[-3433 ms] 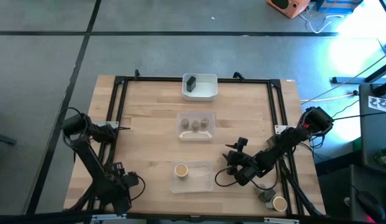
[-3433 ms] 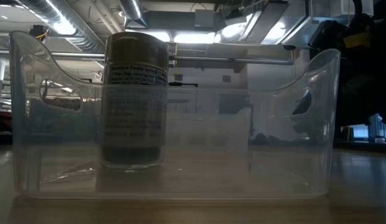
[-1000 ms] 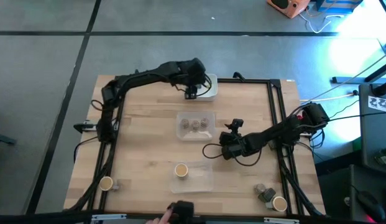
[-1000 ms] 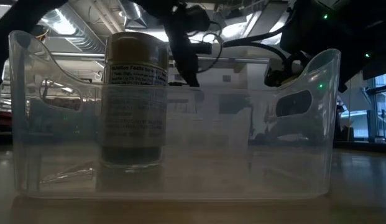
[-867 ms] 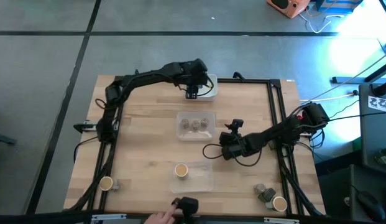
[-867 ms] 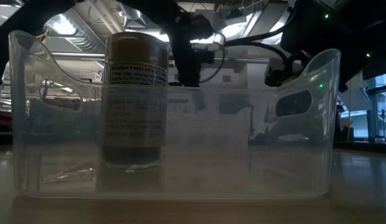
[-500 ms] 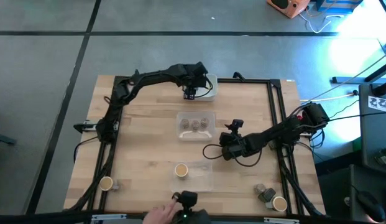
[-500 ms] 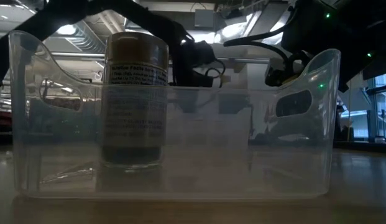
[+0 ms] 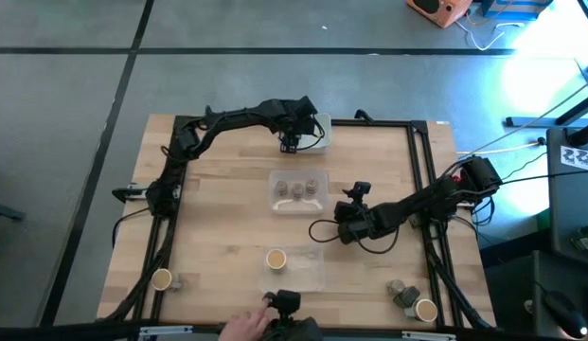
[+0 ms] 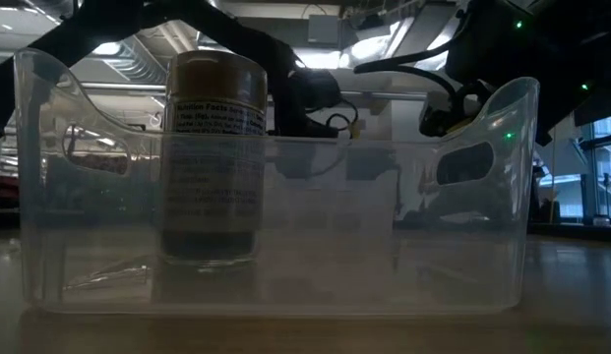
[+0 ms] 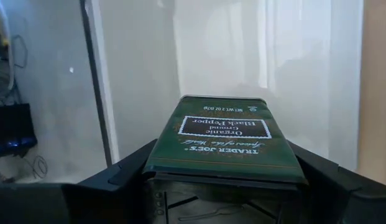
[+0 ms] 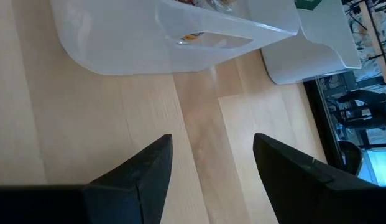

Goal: Sort spices by type
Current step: Put the left black seasoning can into the white bin, then put the left gold seasoning bottle into the bottom transparent bin

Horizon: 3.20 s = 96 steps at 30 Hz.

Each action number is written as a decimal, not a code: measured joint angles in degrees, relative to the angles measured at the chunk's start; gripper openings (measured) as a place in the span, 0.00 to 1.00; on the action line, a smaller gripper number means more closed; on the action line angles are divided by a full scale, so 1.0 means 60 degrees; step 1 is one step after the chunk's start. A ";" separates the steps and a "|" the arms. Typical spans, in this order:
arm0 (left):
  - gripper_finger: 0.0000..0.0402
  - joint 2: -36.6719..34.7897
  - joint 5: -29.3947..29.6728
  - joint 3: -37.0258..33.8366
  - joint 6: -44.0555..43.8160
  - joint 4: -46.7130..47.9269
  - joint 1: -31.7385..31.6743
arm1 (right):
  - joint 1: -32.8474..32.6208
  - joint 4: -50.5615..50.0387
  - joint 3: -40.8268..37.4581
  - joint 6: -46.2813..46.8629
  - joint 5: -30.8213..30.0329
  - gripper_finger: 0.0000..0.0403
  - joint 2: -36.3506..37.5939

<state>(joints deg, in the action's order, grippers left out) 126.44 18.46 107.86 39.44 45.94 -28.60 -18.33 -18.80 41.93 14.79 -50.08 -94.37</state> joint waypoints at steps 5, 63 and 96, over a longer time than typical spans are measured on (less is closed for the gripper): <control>0.75 -0.0012 0.0040 -0.0282 -0.0158 -0.0127 0.0000 | 0.0000 -0.0041 0.0000 0.0010 0.0116 0.56 0.0000; 0.81 -0.4171 -0.0838 -0.0299 -0.4973 0.4472 0.3143 | -0.0011 -0.0253 -0.0004 0.0183 0.1236 0.56 0.0000; 0.81 -0.5094 0.1103 -0.0307 -1.5254 0.7350 1.2411 | -0.0004 0.1462 0.0007 -0.0009 0.1198 0.56 0.0000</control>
<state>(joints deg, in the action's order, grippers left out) 95.88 25.08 106.02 -52.08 90.04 45.86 -18.35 -10.03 41.98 14.74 -42.89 -94.37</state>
